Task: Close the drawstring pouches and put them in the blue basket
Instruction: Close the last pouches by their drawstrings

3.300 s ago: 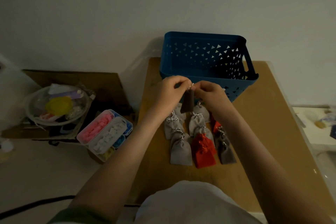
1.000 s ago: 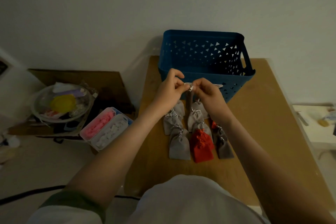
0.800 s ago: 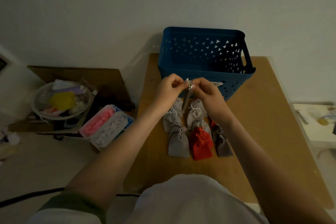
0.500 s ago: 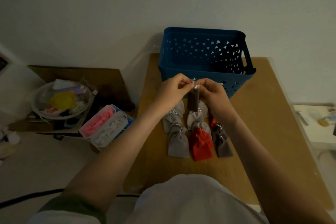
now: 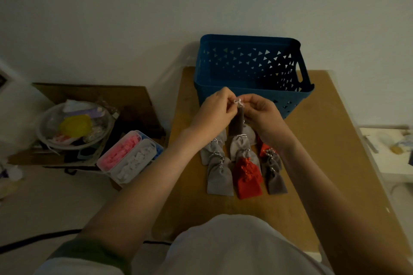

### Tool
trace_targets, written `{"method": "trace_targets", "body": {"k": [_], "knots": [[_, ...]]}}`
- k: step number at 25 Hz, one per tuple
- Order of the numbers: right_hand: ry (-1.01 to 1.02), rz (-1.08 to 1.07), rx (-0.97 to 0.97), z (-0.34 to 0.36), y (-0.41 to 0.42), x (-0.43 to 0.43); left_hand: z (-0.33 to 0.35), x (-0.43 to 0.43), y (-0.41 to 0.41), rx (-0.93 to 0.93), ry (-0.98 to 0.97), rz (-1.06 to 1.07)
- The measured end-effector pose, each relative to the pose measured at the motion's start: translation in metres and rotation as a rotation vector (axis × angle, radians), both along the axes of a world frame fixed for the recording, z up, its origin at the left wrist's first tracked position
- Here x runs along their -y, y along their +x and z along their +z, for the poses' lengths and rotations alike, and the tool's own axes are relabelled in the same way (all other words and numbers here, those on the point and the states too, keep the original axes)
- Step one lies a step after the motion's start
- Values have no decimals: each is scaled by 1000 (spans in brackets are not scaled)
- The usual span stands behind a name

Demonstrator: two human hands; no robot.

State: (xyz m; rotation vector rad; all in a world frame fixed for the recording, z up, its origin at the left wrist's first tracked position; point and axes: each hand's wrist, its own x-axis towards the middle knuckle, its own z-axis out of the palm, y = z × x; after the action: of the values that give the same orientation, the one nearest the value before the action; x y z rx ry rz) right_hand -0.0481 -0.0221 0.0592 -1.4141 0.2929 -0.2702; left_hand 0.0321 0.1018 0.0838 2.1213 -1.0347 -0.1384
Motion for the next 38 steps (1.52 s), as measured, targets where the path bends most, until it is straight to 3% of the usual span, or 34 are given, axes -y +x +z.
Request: {"method": "trace_targets", "body": {"k": [6, 9, 13, 15, 18, 22, 25, 29, 33, 38], "knots": [[-114, -117, 11, -3, 4, -9, 0, 0, 3, 38, -66, 81], [-200, -76, -23, -3, 4, -8, -2, 1, 4, 81, -36, 74], [-307, -19, -89, -9, 3, 0, -8, -3, 13, 316, 98, -34], [-486, 10, -164, -13, 1, 8, -14, -6, 20, 398, 200, -98], [-554, 71, -227, -18, -1, 13, -23, -11, 19, 200, 218, -158], [-168, 123, -258, -30, -4, 4, -34, -25, 16, -399, 214, -166], [-59, 252, -354, -45, -8, -3, -45, -36, 11, -733, 119, -111], [-33, 349, -395, -63, -18, -6, -57, -38, -1, -858, 62, -73], [-21, 373, -401, -72, -40, -3, -67, -23, -20, -958, 159, -153], [-328, 22, -561, -102, -76, 32, -97, 11, -41, -837, 219, -45]]}}
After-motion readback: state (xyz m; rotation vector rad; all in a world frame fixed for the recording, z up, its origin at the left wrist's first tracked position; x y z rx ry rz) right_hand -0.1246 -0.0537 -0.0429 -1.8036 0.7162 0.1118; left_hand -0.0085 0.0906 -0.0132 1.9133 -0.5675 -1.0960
